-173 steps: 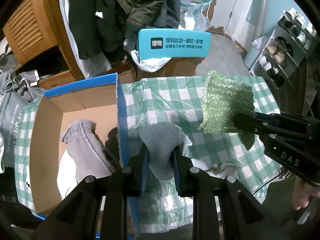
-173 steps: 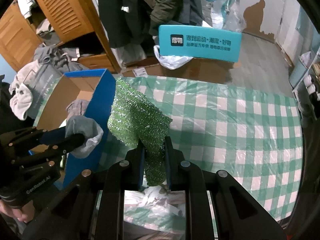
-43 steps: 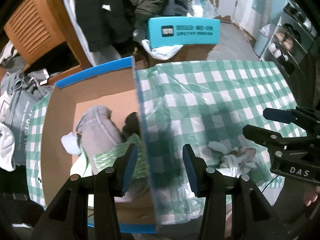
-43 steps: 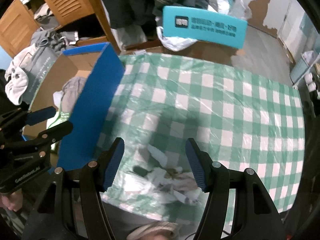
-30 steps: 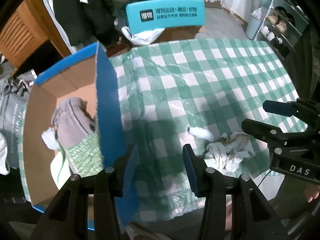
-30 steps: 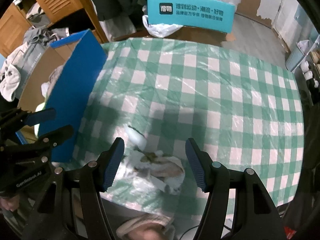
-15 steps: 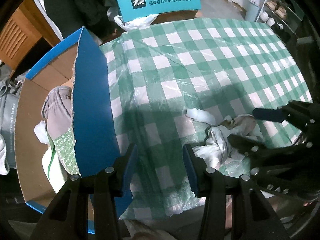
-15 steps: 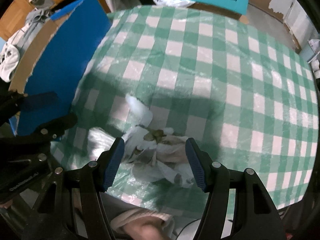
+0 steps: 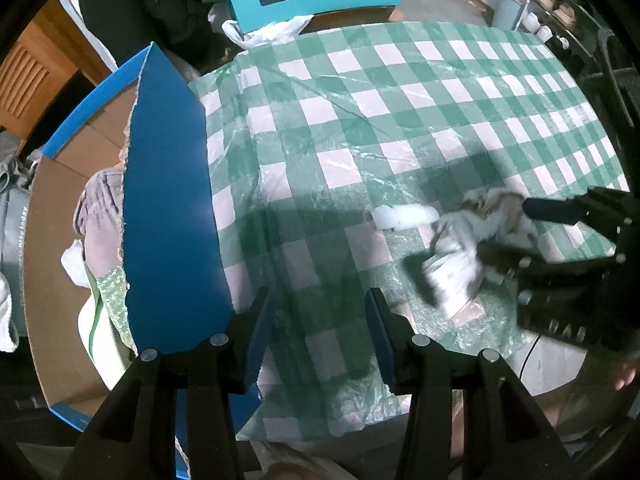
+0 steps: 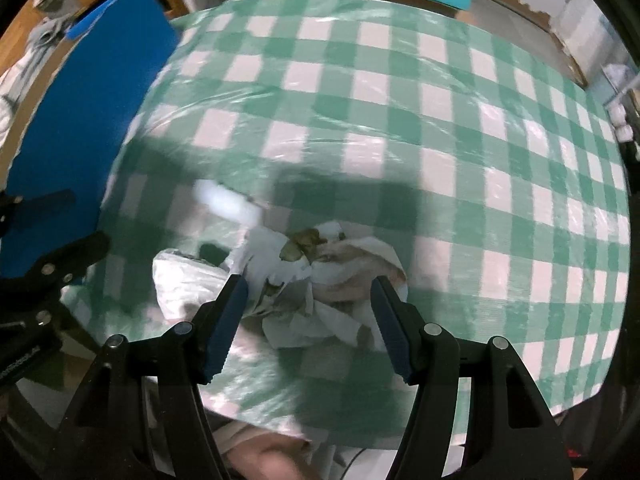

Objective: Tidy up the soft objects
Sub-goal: 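Close the right gripper on the white plastic bag bundle and lift it, then lower the left gripper onto the small white item and close while the right holds the bundle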

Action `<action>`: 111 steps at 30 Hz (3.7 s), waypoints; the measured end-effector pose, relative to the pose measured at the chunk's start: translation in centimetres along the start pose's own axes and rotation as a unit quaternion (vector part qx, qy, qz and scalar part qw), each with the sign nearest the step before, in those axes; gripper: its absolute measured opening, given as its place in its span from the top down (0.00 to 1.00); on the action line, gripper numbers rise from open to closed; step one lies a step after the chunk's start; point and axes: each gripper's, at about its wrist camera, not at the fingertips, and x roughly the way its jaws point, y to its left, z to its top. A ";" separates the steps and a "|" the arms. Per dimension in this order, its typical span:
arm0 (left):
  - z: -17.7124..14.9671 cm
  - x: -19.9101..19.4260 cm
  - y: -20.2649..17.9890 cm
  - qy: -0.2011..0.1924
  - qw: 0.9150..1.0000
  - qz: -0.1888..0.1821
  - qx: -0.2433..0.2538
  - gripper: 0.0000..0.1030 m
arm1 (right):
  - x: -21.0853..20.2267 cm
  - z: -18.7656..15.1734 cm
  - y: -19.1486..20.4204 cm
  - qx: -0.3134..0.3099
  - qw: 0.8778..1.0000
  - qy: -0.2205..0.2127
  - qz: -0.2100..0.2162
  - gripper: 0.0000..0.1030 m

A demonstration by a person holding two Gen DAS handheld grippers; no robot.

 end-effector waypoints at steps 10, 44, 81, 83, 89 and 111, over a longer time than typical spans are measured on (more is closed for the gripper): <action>0.8 1.0 -0.6 0.010 1.000 0.003 0.006 0.54 | 0.1 0.7 -5.8 0.072 0.996 0.001 -0.051 0.39; 8.3 5.5 -1.1 0.014 0.999 -0.037 -0.025 0.53 | 2.7 2.2 -5.5 0.143 0.989 -0.018 0.033 0.36; 14.2 11.4 -2.5 0.081 0.978 -0.109 -0.157 0.53 | -1.6 1.5 -8.4 0.154 0.986 -0.048 0.038 0.70; 14.4 11.2 -3.3 0.080 0.980 -0.107 -0.149 0.53 | -1.8 1.6 -8.5 0.156 0.986 -0.049 0.039 0.70; 14.9 11.4 -4.6 0.073 0.983 -0.099 -0.137 0.60 | -2.1 1.6 -9.1 0.162 0.985 -0.052 0.042 0.70; 11.4 9.9 -2.3 0.067 0.986 -0.110 -0.109 0.91 | -3.5 1.8 -9.1 0.161 0.984 -0.065 0.037 0.70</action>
